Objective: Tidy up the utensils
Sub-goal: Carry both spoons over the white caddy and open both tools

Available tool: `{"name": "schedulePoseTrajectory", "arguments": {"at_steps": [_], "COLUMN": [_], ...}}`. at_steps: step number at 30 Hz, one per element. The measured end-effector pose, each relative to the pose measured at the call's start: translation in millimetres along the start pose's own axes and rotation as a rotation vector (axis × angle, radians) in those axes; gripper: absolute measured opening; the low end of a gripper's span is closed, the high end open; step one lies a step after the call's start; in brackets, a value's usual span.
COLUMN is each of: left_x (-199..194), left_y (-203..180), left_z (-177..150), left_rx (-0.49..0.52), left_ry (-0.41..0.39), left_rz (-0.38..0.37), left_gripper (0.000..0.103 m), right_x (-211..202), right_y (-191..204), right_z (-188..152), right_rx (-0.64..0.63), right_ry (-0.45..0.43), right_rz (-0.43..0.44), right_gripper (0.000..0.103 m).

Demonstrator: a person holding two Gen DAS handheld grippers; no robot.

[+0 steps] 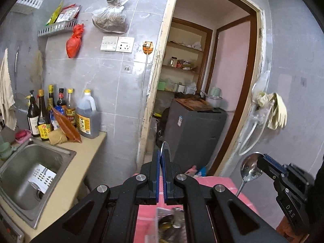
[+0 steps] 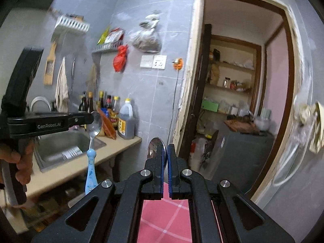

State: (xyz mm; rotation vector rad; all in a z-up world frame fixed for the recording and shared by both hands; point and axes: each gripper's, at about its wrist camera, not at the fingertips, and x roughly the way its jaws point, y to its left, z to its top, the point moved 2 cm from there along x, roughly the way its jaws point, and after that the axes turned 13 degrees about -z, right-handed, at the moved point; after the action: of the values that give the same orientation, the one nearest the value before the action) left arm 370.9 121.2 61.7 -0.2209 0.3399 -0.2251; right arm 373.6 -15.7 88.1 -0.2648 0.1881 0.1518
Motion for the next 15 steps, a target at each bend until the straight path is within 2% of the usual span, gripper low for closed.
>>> {"name": "schedulePoseTrajectory", "arguments": {"at_steps": [8, 15], "left_x": [10.5, 12.8], "left_y": [-0.6, -2.7], "left_z": [-37.6, -59.9], "left_rx": [0.149, 0.207], "left_ry": [-0.016, -0.026], "left_rz": [0.049, 0.047], "left_gripper": [0.003, 0.003], "right_x": [3.2, -0.8], "right_y": [37.6, 53.4], "right_z": [-23.3, -37.9], "right_rx": [-0.128, -0.191], "right_ry": [-0.008, -0.019], "right_rz": [-0.051, -0.088], "right_gripper": [0.003, 0.003]}}
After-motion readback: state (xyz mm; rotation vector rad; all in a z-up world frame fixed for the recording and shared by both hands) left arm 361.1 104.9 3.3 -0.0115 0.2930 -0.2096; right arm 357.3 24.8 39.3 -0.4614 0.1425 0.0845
